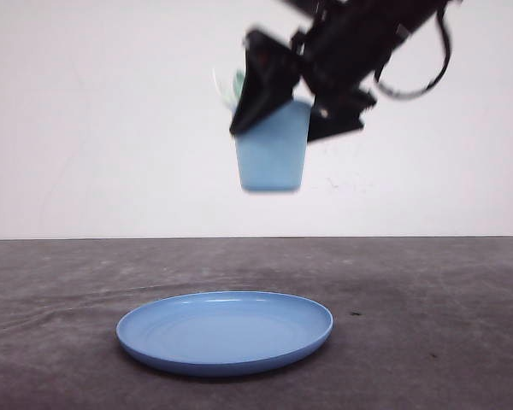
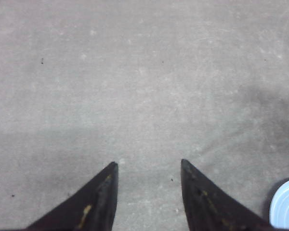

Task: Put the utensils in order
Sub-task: 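Lift the cup with the right gripper and carry it over the plate, then lower the cup onto the blue plate with the right gripper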

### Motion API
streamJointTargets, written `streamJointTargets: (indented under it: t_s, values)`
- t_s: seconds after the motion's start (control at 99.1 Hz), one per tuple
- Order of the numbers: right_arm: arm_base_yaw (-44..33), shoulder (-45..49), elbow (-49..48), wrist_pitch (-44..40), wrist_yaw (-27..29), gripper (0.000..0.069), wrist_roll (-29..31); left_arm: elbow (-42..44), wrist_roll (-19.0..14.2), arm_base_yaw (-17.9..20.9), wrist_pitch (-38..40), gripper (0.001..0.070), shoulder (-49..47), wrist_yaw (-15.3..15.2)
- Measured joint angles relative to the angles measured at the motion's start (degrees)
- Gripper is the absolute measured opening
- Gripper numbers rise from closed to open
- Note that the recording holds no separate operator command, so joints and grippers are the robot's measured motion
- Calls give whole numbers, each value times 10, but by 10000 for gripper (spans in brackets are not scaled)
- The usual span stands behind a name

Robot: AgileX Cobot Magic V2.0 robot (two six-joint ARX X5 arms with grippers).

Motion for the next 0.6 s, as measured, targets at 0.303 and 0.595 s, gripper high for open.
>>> streamJointTargets:
  t_s: [0.303,0.595]
  values:
    - [75,-100,-142,37,36,463,3,0,0,0,0,239,0,0]
    - [110,-77,-236,162,37,462,12,0,0,0,0,239,0,0]
